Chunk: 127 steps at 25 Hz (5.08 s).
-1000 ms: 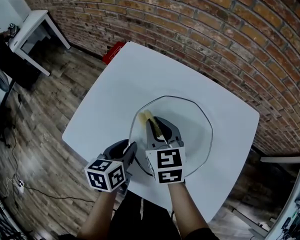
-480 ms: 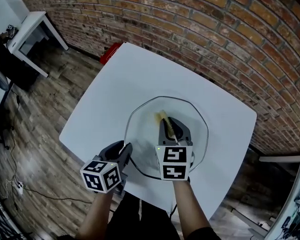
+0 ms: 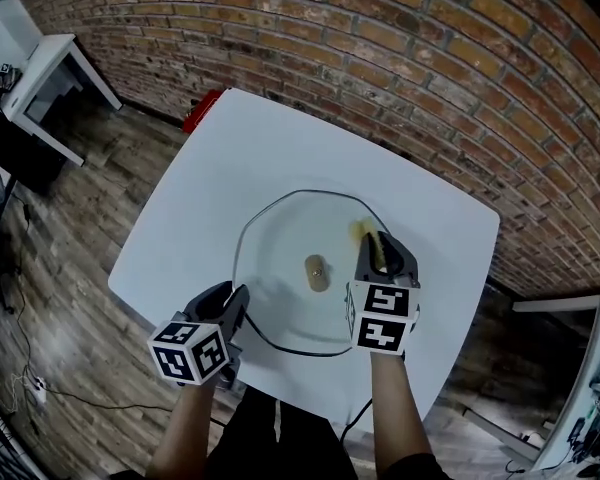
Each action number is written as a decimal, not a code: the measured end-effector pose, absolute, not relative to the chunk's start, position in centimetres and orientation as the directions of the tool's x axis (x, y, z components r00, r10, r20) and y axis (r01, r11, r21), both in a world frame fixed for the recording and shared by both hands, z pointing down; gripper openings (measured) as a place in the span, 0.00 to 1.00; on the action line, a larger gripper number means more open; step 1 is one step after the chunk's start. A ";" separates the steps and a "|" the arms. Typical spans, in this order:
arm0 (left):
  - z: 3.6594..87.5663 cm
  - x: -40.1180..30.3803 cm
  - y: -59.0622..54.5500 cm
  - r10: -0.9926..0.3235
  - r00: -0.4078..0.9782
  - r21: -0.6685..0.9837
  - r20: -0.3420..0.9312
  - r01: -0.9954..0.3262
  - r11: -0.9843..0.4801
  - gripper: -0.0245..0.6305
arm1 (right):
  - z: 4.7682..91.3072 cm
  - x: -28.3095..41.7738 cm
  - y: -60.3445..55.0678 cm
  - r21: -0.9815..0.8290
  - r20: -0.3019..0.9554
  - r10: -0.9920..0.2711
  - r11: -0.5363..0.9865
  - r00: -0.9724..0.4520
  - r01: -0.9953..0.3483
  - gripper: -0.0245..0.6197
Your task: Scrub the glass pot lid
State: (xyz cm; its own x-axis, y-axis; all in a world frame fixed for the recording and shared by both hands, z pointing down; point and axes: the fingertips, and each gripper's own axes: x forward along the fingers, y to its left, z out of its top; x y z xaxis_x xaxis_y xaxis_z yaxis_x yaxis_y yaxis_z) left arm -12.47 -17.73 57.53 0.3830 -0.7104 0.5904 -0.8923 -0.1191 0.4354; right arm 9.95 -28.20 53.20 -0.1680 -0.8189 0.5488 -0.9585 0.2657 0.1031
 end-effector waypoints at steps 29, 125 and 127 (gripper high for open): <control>57.5 -12.5 -18.0 -0.711 0.411 0.481 0.570 -0.869 -0.116 0.21 | 52.8 -7.4 -22.8 -0.043 0.569 -0.648 0.591 -0.506 -0.805 0.13; 57.4 -12.4 -17.8 -0.725 0.400 0.488 0.560 -0.867 -0.101 0.21 | 51.1 -4.1 -15.3 -0.067 0.664 -0.552 0.627 -0.503 -0.776 0.13; 57.4 -12.4 -17.8 -0.724 0.403 0.489 0.559 -0.866 -0.104 0.21 | 52.0 -4.9 -14.8 -0.076 0.678 -0.531 0.638 -0.509 -0.767 0.13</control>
